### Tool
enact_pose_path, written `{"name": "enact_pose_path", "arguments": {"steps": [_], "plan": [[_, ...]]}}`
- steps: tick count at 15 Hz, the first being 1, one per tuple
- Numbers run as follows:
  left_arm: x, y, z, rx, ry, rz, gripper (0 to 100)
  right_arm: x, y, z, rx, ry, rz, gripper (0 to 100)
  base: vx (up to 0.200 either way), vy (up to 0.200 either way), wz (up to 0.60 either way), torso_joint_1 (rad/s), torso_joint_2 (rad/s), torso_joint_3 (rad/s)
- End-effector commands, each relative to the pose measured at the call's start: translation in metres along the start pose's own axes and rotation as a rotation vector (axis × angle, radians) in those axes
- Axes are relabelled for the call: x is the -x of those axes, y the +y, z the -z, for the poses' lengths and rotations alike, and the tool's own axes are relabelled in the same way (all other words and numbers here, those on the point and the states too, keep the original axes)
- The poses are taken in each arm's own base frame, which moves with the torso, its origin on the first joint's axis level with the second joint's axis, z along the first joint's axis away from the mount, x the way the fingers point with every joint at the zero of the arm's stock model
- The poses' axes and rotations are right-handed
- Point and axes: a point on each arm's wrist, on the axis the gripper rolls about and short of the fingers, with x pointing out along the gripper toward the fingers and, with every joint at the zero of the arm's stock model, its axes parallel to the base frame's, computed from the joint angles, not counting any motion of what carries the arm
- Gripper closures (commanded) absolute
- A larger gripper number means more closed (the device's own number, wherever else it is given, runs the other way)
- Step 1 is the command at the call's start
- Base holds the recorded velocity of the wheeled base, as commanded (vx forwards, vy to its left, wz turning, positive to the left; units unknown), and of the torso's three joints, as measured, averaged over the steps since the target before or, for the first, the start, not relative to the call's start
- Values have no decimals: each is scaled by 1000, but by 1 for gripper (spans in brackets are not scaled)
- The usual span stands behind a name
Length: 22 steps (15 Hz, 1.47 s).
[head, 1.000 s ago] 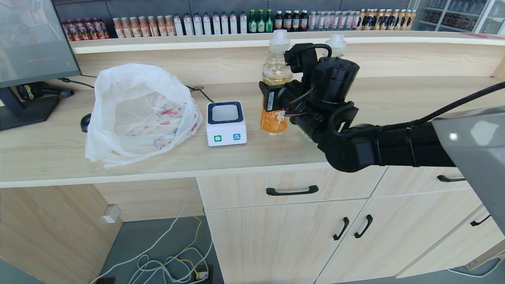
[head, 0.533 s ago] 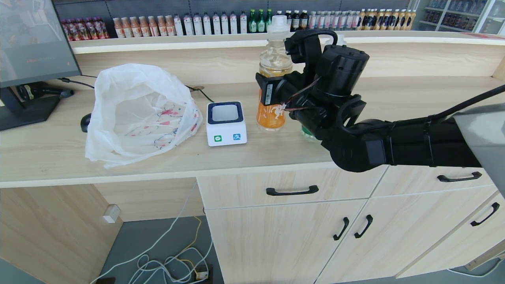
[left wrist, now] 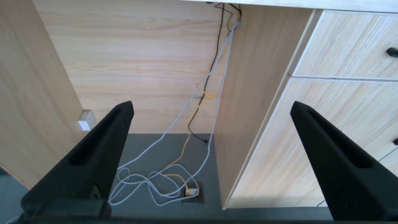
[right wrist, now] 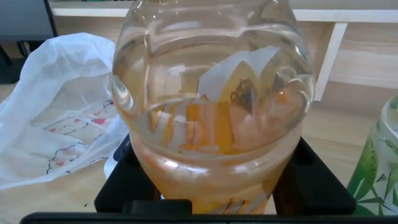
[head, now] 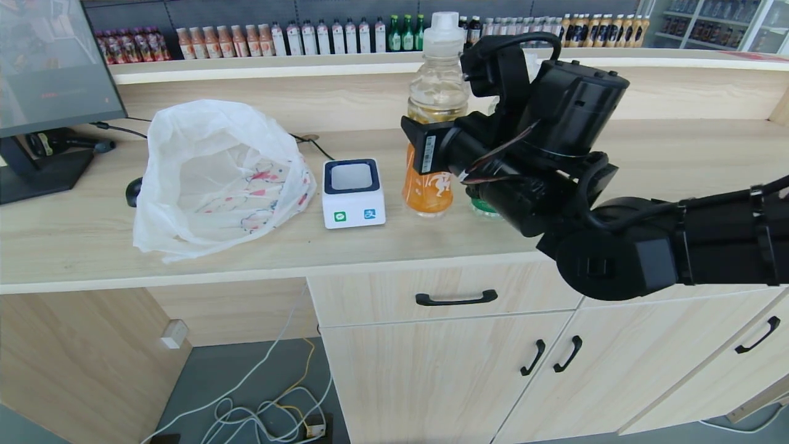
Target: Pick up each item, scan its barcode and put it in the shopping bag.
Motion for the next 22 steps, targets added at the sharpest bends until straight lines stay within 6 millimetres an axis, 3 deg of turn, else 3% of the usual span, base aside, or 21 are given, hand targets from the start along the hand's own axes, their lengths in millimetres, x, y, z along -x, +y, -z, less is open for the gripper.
{"name": "enact_pose_path", "arguments": {"steps": [1,7,11,15,22], "plan": [[0,0,0,0,0,0,0,26,7,-17,-15,-21,-29,100,0,0,0,0,0,0],[0,0,0,0,0,0,0,84,-4,-26,-10,13,-39,100,0,0,0,0,0,0],[0,0,0,0,0,0,0,107,-7,-23,-6,4,-50,100,0,0,0,0,0,0],[0,0,0,0,0,0,0,138,-4,-1,54,17,-71,100,0,0,0,0,0,0],[0,0,0,0,0,0,0,174,17,32,179,19,-184,100,0,0,0,0,0,0]]}}
